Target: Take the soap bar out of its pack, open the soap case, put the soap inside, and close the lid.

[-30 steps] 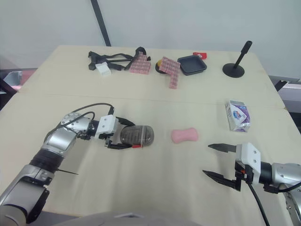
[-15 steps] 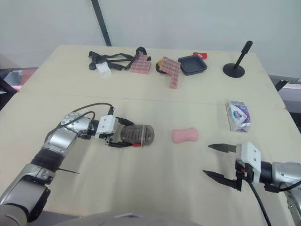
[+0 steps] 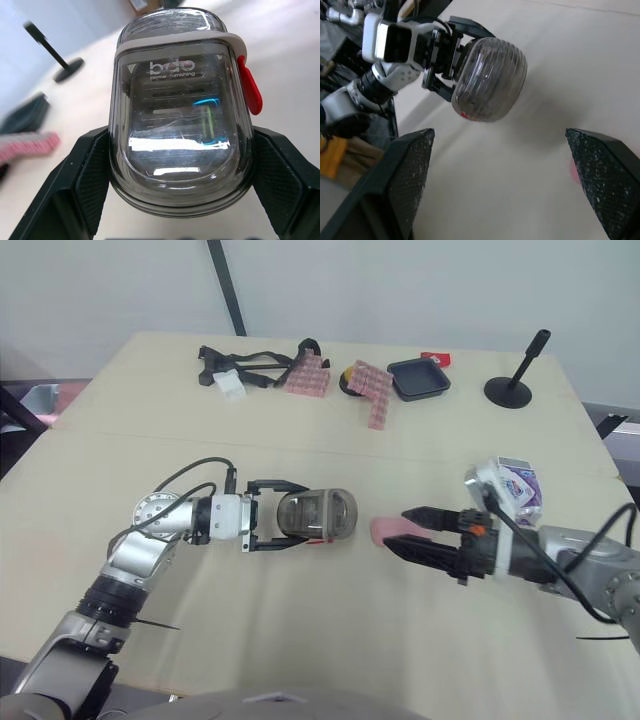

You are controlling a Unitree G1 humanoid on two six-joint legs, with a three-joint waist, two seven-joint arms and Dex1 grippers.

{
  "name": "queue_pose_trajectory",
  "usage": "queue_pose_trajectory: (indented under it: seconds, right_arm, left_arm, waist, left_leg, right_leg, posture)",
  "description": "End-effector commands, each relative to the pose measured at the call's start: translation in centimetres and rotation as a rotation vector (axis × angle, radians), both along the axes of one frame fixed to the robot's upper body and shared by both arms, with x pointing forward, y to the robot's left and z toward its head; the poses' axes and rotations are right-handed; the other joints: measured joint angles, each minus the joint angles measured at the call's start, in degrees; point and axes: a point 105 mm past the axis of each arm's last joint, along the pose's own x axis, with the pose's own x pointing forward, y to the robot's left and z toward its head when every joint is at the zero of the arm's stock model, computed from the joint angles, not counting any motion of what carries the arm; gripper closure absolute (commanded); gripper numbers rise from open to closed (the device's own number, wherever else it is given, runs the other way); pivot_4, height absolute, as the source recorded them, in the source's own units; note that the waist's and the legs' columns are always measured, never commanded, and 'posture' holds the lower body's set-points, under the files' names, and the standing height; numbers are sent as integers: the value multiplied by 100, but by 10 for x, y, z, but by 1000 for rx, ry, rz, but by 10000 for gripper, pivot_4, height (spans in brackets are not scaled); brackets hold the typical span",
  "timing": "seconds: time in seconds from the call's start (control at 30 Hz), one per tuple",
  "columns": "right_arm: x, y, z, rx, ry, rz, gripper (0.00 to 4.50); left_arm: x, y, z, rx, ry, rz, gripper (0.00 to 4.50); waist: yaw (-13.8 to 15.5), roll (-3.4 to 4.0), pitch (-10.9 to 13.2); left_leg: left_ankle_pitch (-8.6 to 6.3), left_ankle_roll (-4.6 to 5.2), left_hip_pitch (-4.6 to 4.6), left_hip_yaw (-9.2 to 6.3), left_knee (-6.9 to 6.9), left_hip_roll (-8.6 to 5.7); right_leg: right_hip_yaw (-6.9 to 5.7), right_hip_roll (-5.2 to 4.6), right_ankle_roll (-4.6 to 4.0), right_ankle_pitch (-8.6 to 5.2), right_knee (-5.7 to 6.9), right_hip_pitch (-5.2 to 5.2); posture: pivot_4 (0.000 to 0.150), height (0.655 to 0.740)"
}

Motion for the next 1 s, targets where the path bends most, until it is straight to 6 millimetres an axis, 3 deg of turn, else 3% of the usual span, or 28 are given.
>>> queue_pose_trajectory:
  seconds: [0.03,0.23,0.7,0.8,0.97,1.0]
  right_arm:
    - [4,11,12,83,88,-24,0]
    - [10,24,11,98,144,-26,0]
    - [15,29,5,76,171,-40,0]
    - [14,30,5,79,172,-30,7136]
    - [12,30,1,70,190,-24,23838]
    - [12,30,0,70,194,-24,25033]
  left_arm:
    - [-6,-7,15,-40,-114,-12,10431]
    - [-10,-12,17,-58,-160,-26,10431]
    - [-13,-12,14,-62,-136,-40,10431]
    - [-14,-13,14,-62,-135,-42,10424]
    - [-14,-14,14,-64,-135,-42,10424]
    - [-14,-14,14,-64,-135,-41,10424]
  waist:
    - [-3,0,0]
    - [1,-1,1]
    - [-9,-2,1]
    - [-7,-3,1]
    - [-12,-3,2]
    - [-11,-3,2]
  left_leg:
    - [0,-1,-2,0,0,0]
    - [15,-36,-21,1,-1,-1]
    - [19,-70,-34,2,-6,-4]
    - [18,-73,-35,2,-6,-4]
    - [17,-77,-34,1,-7,-5]
    - [16,-79,-33,1,-7,-7]
  right_leg:
    - [0,1,0,0,-1,0]
    - [0,3,29,15,-6,0]
    - [1,6,42,16,-7,2]
    - [2,6,43,16,-7,2]
    - [2,7,45,15,-7,2]
    - [2,9,46,15,-8,4]
  posture:
    - [1500,7398]
    - [1500,7398]
    - [1500,7398]
    - [1500,7398]
    - [1500,7398]
    - [1500,7398]
